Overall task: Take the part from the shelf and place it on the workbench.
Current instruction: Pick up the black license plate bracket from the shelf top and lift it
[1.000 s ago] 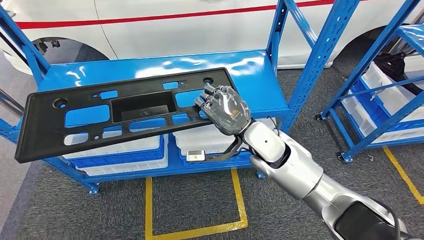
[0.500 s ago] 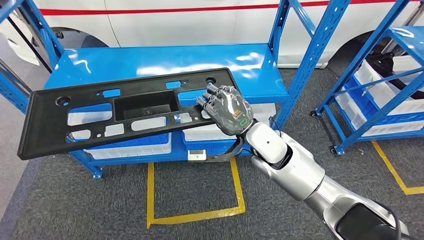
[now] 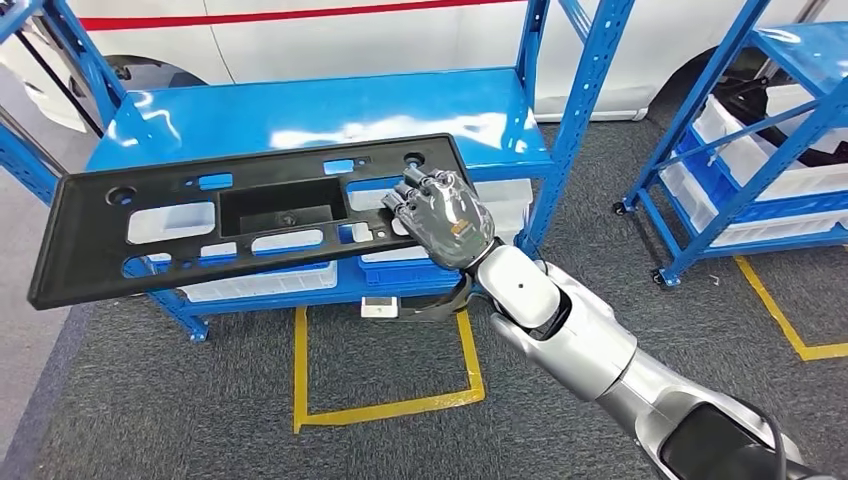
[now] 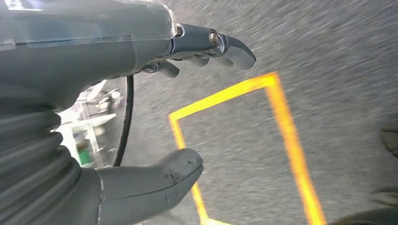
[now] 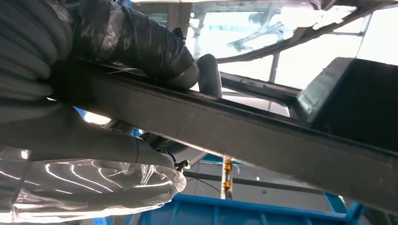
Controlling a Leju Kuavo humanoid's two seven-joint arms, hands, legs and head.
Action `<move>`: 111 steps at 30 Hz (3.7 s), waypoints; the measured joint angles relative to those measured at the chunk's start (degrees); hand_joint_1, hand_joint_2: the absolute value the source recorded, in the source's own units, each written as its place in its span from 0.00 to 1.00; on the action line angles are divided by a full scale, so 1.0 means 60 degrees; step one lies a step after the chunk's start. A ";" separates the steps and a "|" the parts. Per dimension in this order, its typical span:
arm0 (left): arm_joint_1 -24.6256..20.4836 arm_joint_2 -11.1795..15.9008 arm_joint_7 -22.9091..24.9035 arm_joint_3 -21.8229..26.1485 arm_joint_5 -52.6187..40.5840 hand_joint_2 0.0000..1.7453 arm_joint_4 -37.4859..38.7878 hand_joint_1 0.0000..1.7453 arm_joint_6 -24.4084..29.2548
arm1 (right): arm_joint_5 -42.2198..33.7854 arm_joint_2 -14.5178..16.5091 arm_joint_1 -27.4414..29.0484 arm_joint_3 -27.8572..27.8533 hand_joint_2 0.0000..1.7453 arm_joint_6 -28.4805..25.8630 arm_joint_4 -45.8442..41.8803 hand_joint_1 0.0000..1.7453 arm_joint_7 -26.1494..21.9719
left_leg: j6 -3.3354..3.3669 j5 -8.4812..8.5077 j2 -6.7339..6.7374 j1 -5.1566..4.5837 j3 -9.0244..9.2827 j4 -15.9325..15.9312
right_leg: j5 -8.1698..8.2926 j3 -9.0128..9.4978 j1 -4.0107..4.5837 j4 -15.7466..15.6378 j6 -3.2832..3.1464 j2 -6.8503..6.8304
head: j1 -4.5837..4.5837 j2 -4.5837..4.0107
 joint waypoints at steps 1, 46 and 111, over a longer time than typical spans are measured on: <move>0.0007 0.0002 -0.0005 -0.0014 0.0001 1.00 0.0021 0.00 0.0061 | -0.0027 -0.0007 -0.0007 -0.0003 1.00 -0.0015 0.0004 1.00 0.0006 | -0.0110 -0.0538 -0.0014 0.0043 -0.0169 0.0656 | 0.0231 -0.0223 -0.0032 -0.0045 -0.0080 -0.0024 | -0.0005 0.0000; -0.1042 0.0930 0.0075 0.0148 0.0097 1.00 0.3412 0.00 0.1966 | -0.0673 -0.0017 -0.0441 -0.0002 1.00 0.0263 -0.0056 1.00 -0.0188 | 0.0209 -0.0672 -0.0026 0.0201 0.1152 -0.0374 | 0.0297 -0.2171 -0.0105 0.1218 0.0399 -0.0036 | 0.0005 0.0000; -0.0998 0.0899 -0.0417 0.0751 0.0285 1.00 0.3448 0.00 0.1434 | -0.0061 0.1102 -0.0135 0.0150 1.00 0.0600 0.0578 1.00 0.0447 | 0.0186 -0.0691 0.0409 0.0251 0.1107 -0.0407 | -0.0367 -0.2076 -0.0124 0.2484 0.0485 0.0037 | 0.0073 0.0000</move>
